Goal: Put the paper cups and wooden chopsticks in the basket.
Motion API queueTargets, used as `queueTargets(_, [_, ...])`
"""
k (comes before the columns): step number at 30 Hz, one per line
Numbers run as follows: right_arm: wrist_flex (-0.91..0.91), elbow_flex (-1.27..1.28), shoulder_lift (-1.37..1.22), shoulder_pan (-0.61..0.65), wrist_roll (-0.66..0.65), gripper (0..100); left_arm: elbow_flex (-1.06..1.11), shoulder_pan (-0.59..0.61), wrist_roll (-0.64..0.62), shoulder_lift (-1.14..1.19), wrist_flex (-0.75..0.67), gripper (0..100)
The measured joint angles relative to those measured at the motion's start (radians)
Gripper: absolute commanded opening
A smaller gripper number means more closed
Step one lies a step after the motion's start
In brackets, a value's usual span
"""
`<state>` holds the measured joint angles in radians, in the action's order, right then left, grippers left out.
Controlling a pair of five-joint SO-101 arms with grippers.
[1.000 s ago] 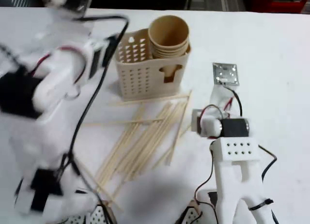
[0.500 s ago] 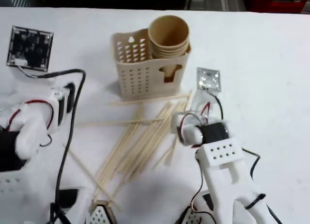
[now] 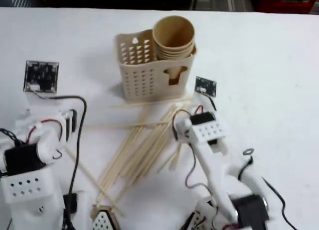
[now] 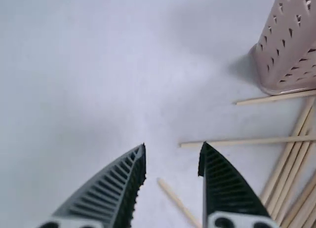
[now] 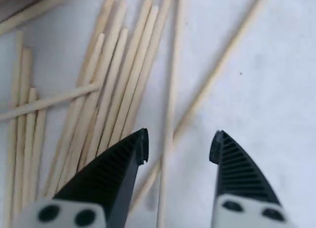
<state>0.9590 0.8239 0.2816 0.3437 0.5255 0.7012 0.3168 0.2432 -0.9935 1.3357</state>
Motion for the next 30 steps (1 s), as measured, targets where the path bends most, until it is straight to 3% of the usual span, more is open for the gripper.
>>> queueTargets(8, [-0.038,-0.109,-0.232,-0.049,0.023,20.4,0.227,0.003,0.058,-0.103,-0.109,18])
queueTargets(16, [-0.044,-0.126,-0.292,-0.14,0.028,1.8,0.37,0.003,0.06,-0.132,-0.195,18])
queueTargets(25, [-0.043,-0.124,-0.304,-0.244,-0.006,1.8,0.497,0.003,0.06,-0.135,-0.272,18])
queueTargets(30, [0.043,-0.186,-0.273,-0.308,-0.008,1.7,0.582,0.003,0.06,-0.163,-0.324,18])
